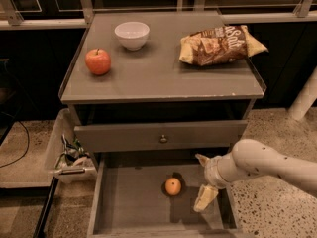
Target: Pick orange from middle drawer and place on counter
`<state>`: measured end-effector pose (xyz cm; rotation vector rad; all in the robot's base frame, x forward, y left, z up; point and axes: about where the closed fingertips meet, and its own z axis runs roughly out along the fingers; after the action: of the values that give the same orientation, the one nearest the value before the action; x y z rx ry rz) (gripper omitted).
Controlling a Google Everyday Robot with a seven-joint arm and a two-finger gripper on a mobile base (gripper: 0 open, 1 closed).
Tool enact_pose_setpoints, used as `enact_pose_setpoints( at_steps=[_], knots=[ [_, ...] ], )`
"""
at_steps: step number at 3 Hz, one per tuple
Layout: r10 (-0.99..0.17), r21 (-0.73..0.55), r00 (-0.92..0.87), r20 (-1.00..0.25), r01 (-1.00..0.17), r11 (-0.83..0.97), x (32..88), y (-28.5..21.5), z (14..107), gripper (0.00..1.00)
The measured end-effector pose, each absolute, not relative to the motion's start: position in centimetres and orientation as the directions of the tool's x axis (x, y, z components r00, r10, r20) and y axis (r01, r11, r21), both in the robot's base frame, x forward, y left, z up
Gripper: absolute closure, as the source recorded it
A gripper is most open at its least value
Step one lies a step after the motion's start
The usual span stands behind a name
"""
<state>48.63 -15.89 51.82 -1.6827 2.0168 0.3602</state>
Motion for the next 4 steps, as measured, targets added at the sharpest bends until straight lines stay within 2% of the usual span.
enact_pose_setpoints(
  at_steps=[2, 4],
  knots=[
    [-0.833, -0.084, -0.130, -0.537, -0.975, 0.206, 48.5, -15.6, 51.1, 0.00],
    [-0.733, 0.021, -0.174, -0.657, -0.977, 0.213, 49.9, -11.7, 44.6, 0.00]
  ],
)
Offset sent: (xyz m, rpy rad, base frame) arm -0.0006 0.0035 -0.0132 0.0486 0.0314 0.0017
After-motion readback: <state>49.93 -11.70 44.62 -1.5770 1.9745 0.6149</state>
